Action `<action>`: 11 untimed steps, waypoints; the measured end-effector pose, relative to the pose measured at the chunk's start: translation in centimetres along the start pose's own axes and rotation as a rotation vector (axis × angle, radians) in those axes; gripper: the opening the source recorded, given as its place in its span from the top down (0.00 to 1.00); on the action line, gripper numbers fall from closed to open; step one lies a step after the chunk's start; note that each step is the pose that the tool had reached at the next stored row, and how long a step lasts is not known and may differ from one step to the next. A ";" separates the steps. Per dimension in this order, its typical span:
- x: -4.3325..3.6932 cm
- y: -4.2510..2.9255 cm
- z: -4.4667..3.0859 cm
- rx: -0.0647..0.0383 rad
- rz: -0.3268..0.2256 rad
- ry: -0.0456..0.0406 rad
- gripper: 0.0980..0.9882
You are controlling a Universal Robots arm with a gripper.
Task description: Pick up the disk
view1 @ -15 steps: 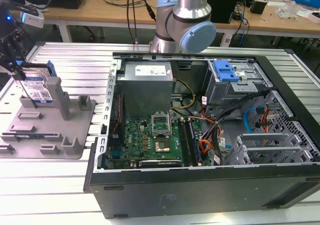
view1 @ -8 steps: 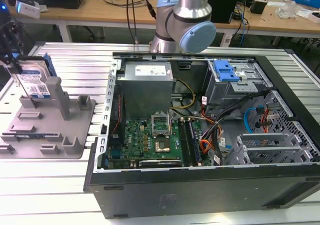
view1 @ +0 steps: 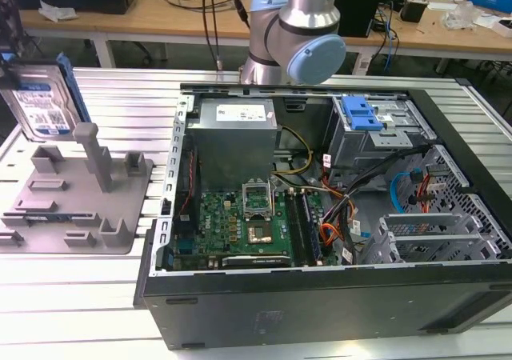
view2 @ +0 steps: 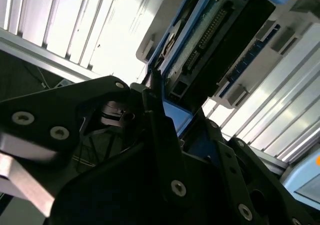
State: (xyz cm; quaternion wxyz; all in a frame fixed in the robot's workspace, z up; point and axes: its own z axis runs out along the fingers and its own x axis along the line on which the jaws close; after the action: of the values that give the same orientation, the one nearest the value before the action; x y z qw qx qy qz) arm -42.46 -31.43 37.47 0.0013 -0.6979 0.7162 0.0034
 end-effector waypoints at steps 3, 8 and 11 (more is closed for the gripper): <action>-0.01 0.00 -1.69 0.000 0.000 0.0000 0.70; -0.04 0.02 -5.22 0.000 0.000 0.0000 0.70; -0.04 0.02 -6.98 0.000 -0.001 0.0000 0.70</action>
State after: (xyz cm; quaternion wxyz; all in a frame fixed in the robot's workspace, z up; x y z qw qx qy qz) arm -42.46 -31.43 44.45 0.0012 -0.6982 0.7159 0.0034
